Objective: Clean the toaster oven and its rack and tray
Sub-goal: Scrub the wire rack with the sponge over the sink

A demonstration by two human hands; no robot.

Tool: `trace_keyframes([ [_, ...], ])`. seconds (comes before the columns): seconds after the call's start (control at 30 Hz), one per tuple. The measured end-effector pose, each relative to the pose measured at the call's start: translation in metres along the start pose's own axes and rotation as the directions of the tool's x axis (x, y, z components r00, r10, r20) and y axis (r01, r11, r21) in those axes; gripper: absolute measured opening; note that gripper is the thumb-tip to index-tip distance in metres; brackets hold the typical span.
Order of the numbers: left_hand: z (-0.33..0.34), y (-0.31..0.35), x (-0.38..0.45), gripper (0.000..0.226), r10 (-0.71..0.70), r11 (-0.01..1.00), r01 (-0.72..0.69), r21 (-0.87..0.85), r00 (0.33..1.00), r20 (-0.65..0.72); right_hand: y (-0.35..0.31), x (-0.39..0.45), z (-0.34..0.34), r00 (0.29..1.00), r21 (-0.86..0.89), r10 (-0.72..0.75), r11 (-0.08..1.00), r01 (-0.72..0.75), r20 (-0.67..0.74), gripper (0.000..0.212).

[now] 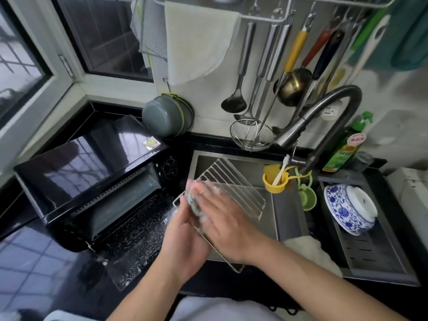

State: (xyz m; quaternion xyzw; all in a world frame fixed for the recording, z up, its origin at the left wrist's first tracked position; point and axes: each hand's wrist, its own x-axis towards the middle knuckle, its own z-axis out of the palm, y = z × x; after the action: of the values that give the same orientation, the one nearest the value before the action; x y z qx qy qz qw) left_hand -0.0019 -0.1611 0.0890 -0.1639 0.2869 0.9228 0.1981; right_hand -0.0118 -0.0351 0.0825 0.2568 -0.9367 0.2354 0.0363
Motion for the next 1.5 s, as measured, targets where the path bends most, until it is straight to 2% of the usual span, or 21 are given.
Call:
trace_keyframes([
  [0.07,0.002,-0.006,-0.003,0.048,-0.009,0.997,0.005,0.082,0.999,0.044,0.033,0.009,-0.007,0.978,0.010,0.156,0.988,-0.156,-0.139,0.054],
  [0.13,-0.003,-0.005,-0.003,0.047,0.025,0.995,-0.034,0.099,0.996,0.087,0.064,0.018,-0.020,0.864,0.101,0.456,0.890,-0.445,-0.214,0.050],
  [0.2,-0.007,0.002,-0.002,0.048,0.087,0.991,-0.097,0.087,0.990,0.110,0.070,0.019,-0.035,0.784,0.109,0.534,0.842,-0.529,-0.317,0.046],
  [0.3,0.000,0.002,0.000,0.050,0.049,0.998,-0.054,0.044,0.994,0.098,0.033,0.017,-0.037,0.887,0.036,0.302,0.950,-0.309,-0.349,0.045],
  [0.37,0.010,-0.016,0.002,0.051,0.159,0.987,-0.158,-0.009,0.983,0.096,-0.015,0.008,-0.012,0.989,-0.055,0.055,0.997,-0.063,-0.139,0.042],
  [0.43,0.020,-0.011,-0.004,0.051,0.140,0.988,-0.139,0.069,0.990,-0.015,-0.026,0.002,0.002,0.994,-0.115,-0.072,0.991,0.062,-0.082,0.050],
  [0.47,0.018,-0.008,-0.006,0.052,0.060,0.991,-0.063,0.117,0.998,0.027,-0.010,0.009,-0.001,0.988,-0.108,-0.062,0.993,0.046,-0.144,0.050],
  [0.57,0.006,0.007,-0.007,0.051,-0.010,0.997,-0.003,0.073,0.985,0.173,0.047,0.035,-0.017,0.904,0.024,0.341,0.938,-0.347,-0.258,0.046],
  [0.6,0.007,0.003,-0.005,0.051,-0.006,0.996,-0.009,0.092,0.988,0.153,0.049,0.036,-0.016,0.886,0.054,0.383,0.922,-0.382,-0.263,0.046],
  [0.7,0.004,0.004,-0.005,0.051,0.034,0.986,-0.052,0.156,0.993,0.115,0.015,0.021,-0.003,0.981,-0.124,0.120,0.983,-0.139,-0.151,0.049],
  [0.77,0.002,0.010,-0.008,0.051,0.021,0.986,-0.040,0.163,0.993,0.115,0.033,0.022,-0.016,0.975,-0.176,0.029,0.982,-0.068,-0.218,0.049],
  [0.87,0.000,0.008,-0.013,0.049,-0.004,0.982,-0.018,0.188,0.993,0.119,0.079,0.044,-0.047,0.800,-0.023,0.481,0.852,-0.523,-0.359,0.022],
  [0.9,-0.001,0.007,-0.013,0.049,0.009,0.979,-0.030,0.203,0.995,0.102,0.077,0.045,-0.044,0.797,-0.002,0.488,0.852,-0.523,-0.355,0.025],
  [0.97,-0.006,0.009,-0.009,0.049,0.052,0.978,-0.065,0.197,0.996,0.068,0.051,0.038,-0.026,0.899,-0.067,0.260,0.951,-0.301,-0.353,0.041],
  [1.03,-0.010,0.014,-0.007,0.050,0.066,0.992,-0.071,0.109,0.997,0.048,0.037,0.024,-0.017,0.984,-0.180,0.009,0.983,-0.042,-0.176,0.059],
  [1.1,-0.014,0.017,-0.009,0.051,0.037,0.999,-0.038,0.012,0.997,0.060,0.068,0.027,-0.027,0.987,-0.205,0.093,0.971,-0.119,-0.134,0.052],
  [1.17,-0.014,0.017,-0.010,0.050,0.040,0.999,-0.040,0.007,0.999,0.034,0.094,0.031,-0.043,0.875,-0.126,0.428,0.878,-0.463,-0.227,0.018],
  [1.2,-0.015,0.018,-0.009,0.050,0.045,0.999,-0.045,-0.003,0.999,0.027,0.095,0.029,-0.039,0.861,-0.098,0.442,0.874,-0.477,-0.253,0.016],
  [1.3,-0.016,0.025,0.000,0.049,0.084,0.996,-0.085,-0.020,0.996,-0.033,0.045,0.011,-0.014,0.980,-0.102,0.055,0.992,-0.075,-0.189,0.046],
  [1.37,-0.020,0.030,0.004,0.049,0.093,0.994,-0.096,-0.058,0.994,-0.057,0.038,-0.006,-0.010,0.992,-0.071,-0.104,0.993,0.098,-0.077,0.051],
  [1.5,-0.022,0.030,0.010,0.048,0.092,0.974,-0.112,-0.195,0.990,-0.110,0.061,-0.017,-0.020,0.991,-0.018,-0.007,1.000,0.005,-0.130,0.038],
])
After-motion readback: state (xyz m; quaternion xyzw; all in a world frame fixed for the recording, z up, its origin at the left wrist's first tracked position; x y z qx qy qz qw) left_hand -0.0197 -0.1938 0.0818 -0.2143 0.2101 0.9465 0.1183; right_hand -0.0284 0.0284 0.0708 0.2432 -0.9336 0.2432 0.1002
